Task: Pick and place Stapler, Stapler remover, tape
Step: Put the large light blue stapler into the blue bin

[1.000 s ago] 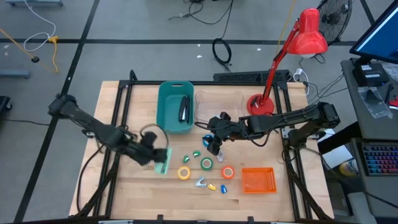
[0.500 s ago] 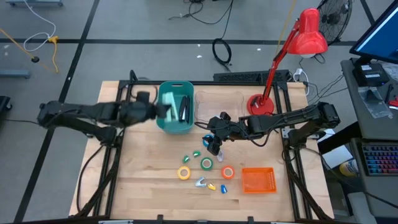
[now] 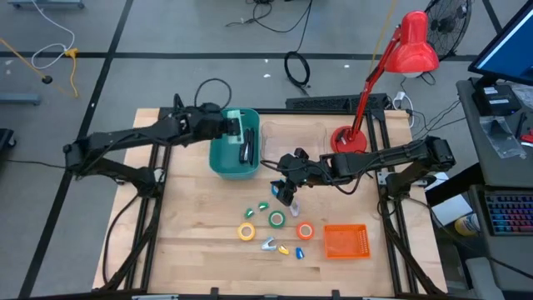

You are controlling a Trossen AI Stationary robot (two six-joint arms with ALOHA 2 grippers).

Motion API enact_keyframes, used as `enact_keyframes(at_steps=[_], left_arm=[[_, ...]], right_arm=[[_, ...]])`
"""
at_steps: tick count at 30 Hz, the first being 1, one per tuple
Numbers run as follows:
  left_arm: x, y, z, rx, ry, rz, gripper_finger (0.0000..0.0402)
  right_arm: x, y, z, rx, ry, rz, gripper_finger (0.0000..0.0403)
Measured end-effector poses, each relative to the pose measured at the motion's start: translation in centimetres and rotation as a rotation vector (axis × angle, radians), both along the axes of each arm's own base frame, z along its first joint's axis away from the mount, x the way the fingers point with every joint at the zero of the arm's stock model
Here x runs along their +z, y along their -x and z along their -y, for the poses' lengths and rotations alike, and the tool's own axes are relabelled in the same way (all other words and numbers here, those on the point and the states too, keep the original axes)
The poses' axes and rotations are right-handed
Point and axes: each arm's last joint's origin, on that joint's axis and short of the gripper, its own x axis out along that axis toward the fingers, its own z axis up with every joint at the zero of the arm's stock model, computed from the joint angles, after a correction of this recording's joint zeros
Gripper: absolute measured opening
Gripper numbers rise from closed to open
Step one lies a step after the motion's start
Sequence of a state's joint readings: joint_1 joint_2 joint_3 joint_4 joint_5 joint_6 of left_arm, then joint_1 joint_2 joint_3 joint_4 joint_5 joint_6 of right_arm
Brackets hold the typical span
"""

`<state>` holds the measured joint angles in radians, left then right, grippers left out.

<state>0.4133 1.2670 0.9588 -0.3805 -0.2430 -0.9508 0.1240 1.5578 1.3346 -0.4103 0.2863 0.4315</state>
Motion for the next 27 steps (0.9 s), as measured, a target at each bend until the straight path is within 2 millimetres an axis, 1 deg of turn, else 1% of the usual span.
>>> enact_keyframes(at_steps=[3, 5, 9, 12, 17, 21, 24, 27], left_arm=[[-1.1, -0.7, -1.3, -0.007, 0.048, -0.057, 0.0123], [-1.6, -0.7, -2.1, 0.0, 0.082, -0.146, 0.0123], [-1.3, -1.5, -3.6, 0.0, 0.105, -0.249, 0.0123], [-1.2, -2.4, -4.5, -0.008, 0.119, -0.292, 0.0123], [-2.6, -4.0, -4.4, -0.039, 0.182, -0.334, 0.0123], [-3.8, -4.1, -3.9, -0.032, 0.237, -0.407, 0.0123], [-3.9, -3.8, -3.8, -0.013, 0.251, -0.447, 0.0123], [-3.9, -3.8, -4.0, 0.031, 0.251, -0.427, 0.0123]], right_arm=[[0.0, 0.0, 0.0, 0.0, 0.0, 0.003, 0.0224], [0.0, 0.0, 0.0, -0.001, -0.001, 0.003, 0.0224], [0.1, 0.0, 0.0, -0.015, -0.018, 0.012, 0.0224], [0.2, -0.2, 0.0, -0.018, -0.025, 0.034, 0.0224], [0.3, -0.2, 0.0, -0.031, -0.043, 0.049, 0.0224], [0.3, -0.2, 0.0, -0.032, -0.044, 0.049, 0.0224], [0.3, -0.2, 0.0, -0.031, -0.043, 0.049, 0.0224], [0.3, -0.2, 0.0, -0.029, -0.04, 0.048, 0.0224]])
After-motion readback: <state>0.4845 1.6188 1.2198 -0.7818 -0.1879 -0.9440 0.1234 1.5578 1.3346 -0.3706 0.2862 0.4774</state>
